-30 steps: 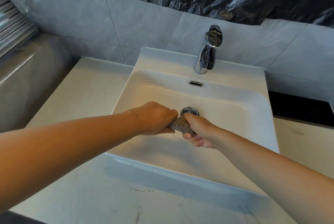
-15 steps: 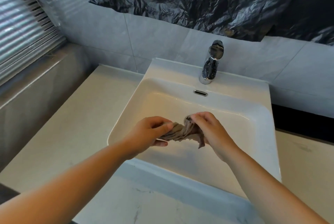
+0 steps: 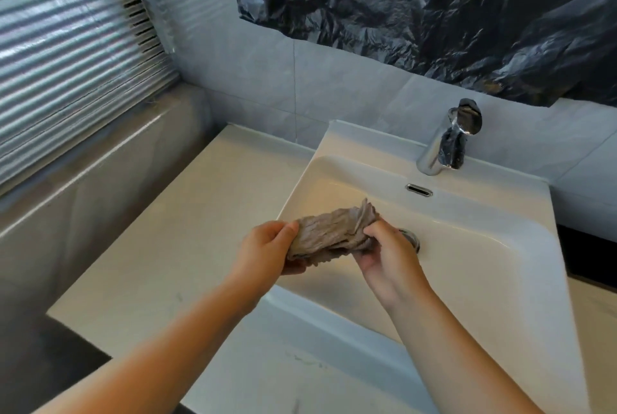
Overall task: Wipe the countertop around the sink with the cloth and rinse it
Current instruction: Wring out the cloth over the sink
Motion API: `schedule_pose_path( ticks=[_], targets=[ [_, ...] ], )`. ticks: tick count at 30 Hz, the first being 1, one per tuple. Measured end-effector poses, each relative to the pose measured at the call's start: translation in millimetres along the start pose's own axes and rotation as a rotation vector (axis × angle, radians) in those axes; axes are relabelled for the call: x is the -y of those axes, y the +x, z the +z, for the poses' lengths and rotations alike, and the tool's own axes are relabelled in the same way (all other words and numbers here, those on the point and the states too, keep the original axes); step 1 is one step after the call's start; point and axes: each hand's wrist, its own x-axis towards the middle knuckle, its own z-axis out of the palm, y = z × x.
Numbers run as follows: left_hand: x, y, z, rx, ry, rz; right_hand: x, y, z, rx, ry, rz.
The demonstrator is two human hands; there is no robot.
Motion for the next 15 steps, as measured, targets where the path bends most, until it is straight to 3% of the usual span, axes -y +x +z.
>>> schedule_pose_path(
  ticks=[3,8,15],
  targets=[
    [1,3,-35,-0.038,0.055,0.058,-27,-5,29,0.023,0.153,0.107],
    [12,3,-110,-0.073,0.176,0.241,-90,-12,95,-0.082,-0.028,0.244],
    [30,29,-221,0.059,0.3,0.194,-146,5,172,-0.11,-0.099,0.074]
  ],
)
